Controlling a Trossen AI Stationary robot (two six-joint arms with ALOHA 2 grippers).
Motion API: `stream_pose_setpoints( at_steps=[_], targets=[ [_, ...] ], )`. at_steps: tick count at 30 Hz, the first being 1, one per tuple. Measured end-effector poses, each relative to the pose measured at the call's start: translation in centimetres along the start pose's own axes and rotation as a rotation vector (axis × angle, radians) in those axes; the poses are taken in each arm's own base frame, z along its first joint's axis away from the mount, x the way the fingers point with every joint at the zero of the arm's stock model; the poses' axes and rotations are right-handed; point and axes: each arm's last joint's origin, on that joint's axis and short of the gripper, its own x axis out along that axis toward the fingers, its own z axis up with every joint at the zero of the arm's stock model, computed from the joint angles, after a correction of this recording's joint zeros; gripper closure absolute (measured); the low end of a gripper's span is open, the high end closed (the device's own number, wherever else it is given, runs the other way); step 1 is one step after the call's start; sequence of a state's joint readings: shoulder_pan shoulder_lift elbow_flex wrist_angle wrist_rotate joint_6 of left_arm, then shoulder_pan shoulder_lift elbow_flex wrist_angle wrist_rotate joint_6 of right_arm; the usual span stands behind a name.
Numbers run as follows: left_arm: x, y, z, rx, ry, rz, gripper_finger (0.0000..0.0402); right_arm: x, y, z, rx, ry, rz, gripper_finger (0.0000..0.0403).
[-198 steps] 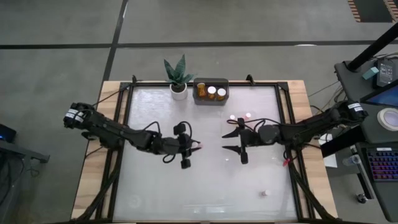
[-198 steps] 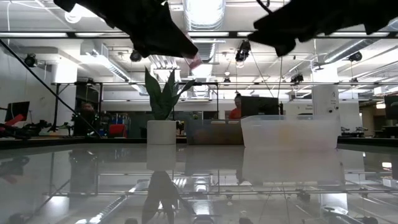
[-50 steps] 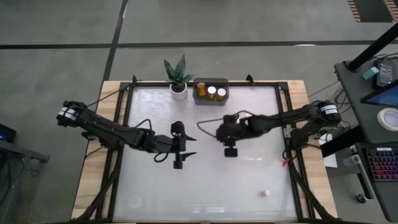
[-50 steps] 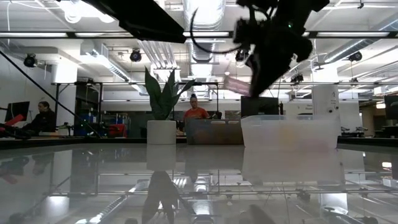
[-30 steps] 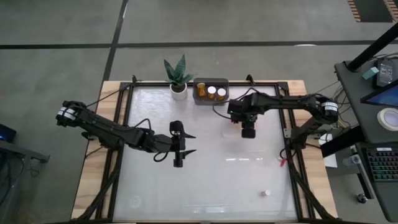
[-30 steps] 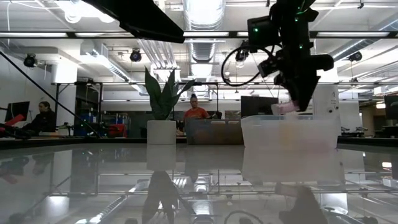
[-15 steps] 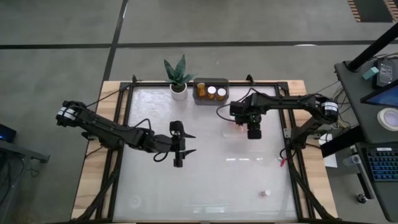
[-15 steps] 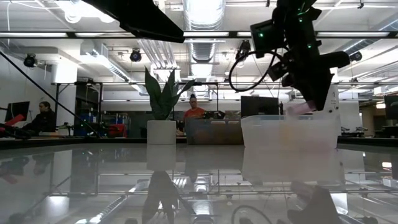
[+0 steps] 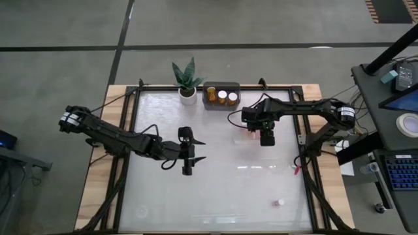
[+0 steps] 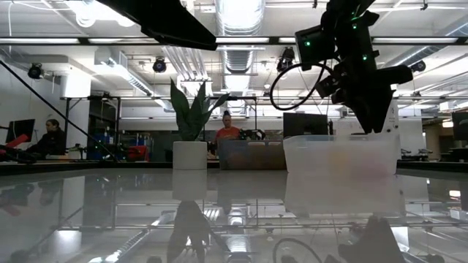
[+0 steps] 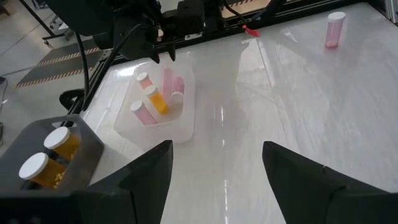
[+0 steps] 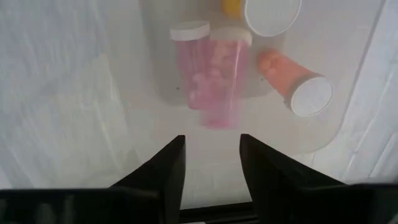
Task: Pick and place medicine bottles into bin by pill shape (circle, oval)
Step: Put the small pink pill bottle into the white bin
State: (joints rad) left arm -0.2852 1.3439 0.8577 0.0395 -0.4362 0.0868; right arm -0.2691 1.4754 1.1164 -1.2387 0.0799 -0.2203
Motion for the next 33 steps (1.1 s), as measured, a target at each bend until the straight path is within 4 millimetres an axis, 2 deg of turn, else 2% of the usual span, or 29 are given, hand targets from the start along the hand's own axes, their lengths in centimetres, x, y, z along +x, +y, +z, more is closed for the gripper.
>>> stream_pose_setpoints(
  at_steps=[17, 22, 28, 33],
  targets=[
    [0.0, 0.0, 0.0, -0.001, 0.000, 0.000, 0.0168, -0.2, 0.2, 0.0, 0.042, -0.015, -0.004, 0.0247],
    [0.0, 0.0, 0.0, -0.001, -0.001, 0.000, 0.0168, -1.4, 1.1, -0.8, 0.100, -0.045, -0.010, 0.0255],
    [0.0, 0.1, 0.0, -0.002, -0.002, 0.017, 0.0168, -3.7, 2.7, -2.1, 0.248, -0.116, 0.002, 0.0267],
    [0.0, 0.1, 0.0, -0.002, -0.002, 0.019, 0.0168, -5.2, 4.6, -3.2, 0.415, -0.168, 0.138, 0.0270]
  ],
)
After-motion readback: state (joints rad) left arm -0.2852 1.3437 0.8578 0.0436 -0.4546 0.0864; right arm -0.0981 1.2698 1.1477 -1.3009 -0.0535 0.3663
